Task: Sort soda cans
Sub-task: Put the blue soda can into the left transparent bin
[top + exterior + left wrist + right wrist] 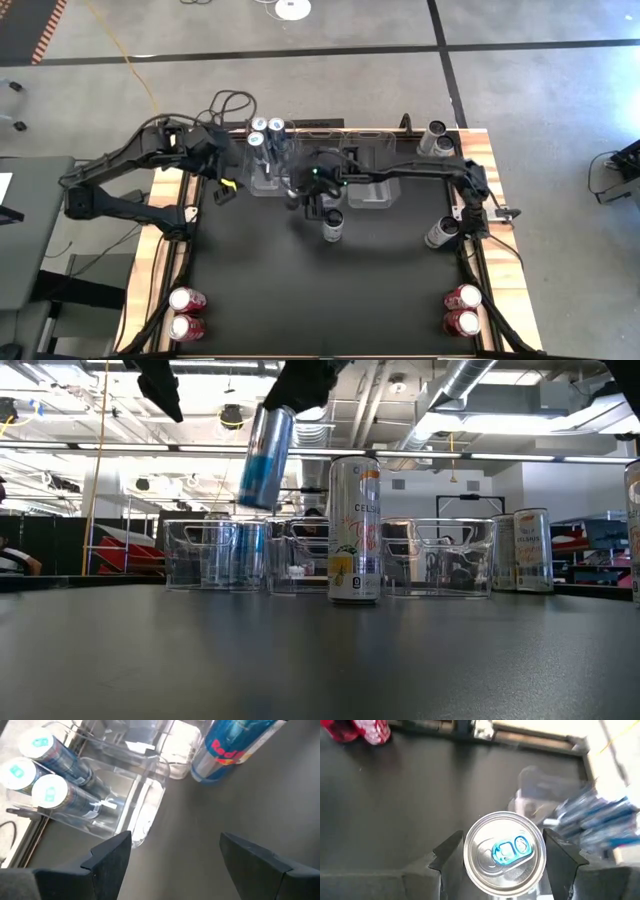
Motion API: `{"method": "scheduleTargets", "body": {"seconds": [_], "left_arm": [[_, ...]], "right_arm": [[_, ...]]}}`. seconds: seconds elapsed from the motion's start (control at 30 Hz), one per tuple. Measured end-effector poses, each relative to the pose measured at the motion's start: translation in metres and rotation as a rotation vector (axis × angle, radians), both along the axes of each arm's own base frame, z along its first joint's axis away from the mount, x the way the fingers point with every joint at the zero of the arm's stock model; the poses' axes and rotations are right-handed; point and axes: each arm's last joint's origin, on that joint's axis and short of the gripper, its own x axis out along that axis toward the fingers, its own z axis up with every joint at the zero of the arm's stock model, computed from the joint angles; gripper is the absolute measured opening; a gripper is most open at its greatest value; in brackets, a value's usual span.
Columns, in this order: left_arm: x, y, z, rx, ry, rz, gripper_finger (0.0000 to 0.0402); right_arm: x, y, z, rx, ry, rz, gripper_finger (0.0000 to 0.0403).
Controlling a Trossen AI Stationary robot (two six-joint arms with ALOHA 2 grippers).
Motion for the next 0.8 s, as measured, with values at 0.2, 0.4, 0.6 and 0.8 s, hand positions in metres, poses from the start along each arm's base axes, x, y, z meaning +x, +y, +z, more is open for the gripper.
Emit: {"method": "scheduleTargets", "body": {"seconds": [0.2,0.4,0.6,0.8], "left_arm": [[-0.005,0.004,0.001,-0.007,-0.011,0.047,0.0301],[-0.007,0.007,0.001,-0.017,-0.013,0.08,0.0301],[-0.008,0.01,0.001,-0.025,-0.018,0.111,0.0301],[-0.005,0.013,0.003,-0.024,-0.056,0.135,0.0301]], "right_arm": [[0.001,-0.019,0.012,-0.062,-0.068,0.003,0.0223],[-0.001,-0.046,0.015,-0.063,-0.103,-0.051,0.0223],[-0.003,-0.077,0.024,-0.083,-0.206,-0.117,0.0223],[0.026,-0.108,-0.026,-0.044,-0.166,-0.121,0.0223]]}}
